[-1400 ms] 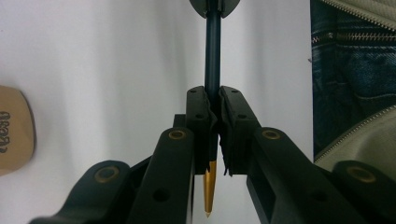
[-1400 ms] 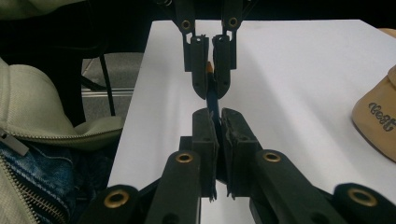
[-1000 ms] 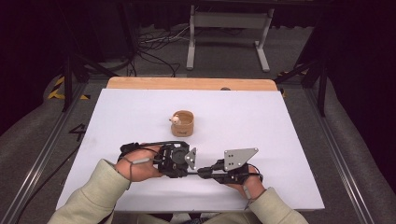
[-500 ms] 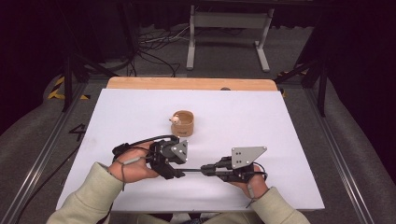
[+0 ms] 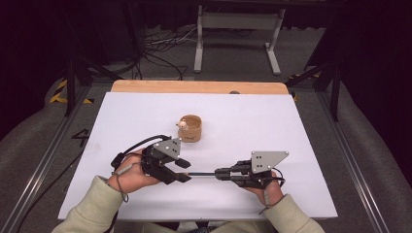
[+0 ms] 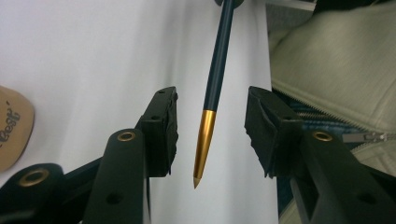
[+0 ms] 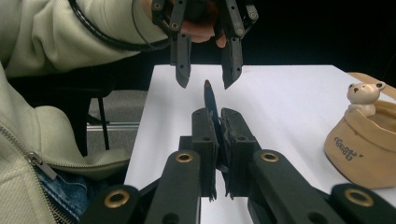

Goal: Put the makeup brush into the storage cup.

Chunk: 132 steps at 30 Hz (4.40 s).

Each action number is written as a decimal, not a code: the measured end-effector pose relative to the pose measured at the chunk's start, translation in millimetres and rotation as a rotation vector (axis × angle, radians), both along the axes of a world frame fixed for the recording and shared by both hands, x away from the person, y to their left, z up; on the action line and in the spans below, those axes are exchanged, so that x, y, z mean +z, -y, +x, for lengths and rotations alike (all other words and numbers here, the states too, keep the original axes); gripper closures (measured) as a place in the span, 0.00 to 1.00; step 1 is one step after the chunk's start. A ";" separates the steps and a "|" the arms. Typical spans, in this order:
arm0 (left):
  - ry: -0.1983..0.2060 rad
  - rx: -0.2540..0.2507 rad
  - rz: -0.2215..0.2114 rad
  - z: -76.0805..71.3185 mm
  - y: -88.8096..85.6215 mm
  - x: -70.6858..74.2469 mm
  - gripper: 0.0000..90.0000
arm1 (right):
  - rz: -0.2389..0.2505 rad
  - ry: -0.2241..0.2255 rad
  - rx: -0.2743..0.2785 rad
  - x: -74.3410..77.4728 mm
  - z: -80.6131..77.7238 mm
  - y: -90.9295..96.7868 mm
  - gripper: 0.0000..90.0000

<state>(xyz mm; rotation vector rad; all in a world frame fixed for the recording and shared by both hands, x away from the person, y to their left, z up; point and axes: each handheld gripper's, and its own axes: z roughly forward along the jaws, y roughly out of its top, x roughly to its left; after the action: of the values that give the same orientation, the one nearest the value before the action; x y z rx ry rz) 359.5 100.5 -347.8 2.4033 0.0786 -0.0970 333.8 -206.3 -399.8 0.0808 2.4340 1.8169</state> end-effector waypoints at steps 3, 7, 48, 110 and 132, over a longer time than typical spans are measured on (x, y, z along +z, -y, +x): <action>-0.004 0.009 -0.024 -0.1 -3.0 -2.7 0.61 | 0.008 -0.004 -0.001 0.1 0.1 2.2 0.95; -0.012 0.021 -0.074 -0.5 -6.5 -7.5 0.62 | 0.021 0.001 -0.009 1.5 -0.4 3.9 0.95; 0.005 -0.011 -0.114 -1.3 -10.4 -21.9 0.94 | 0.009 -0.028 -0.001 4.9 7.0 12.3 0.71; 0.026 -0.007 0.111 -1.3 14.2 -26.1 0.94 | -1.004 -0.060 0.034 48.3 21.6 -100.1 0.82; 0.027 -0.031 0.118 -3.9 18.0 -26.8 0.94 | -1.030 -0.068 0.078 37.6 21.8 -105.9 0.87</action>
<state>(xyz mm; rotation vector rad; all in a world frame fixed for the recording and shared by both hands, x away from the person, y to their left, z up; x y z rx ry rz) 355.5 82.5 -374.7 2.5240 0.0357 -0.0758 355.5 -100.3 -362.2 -0.0402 3.0970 0.3942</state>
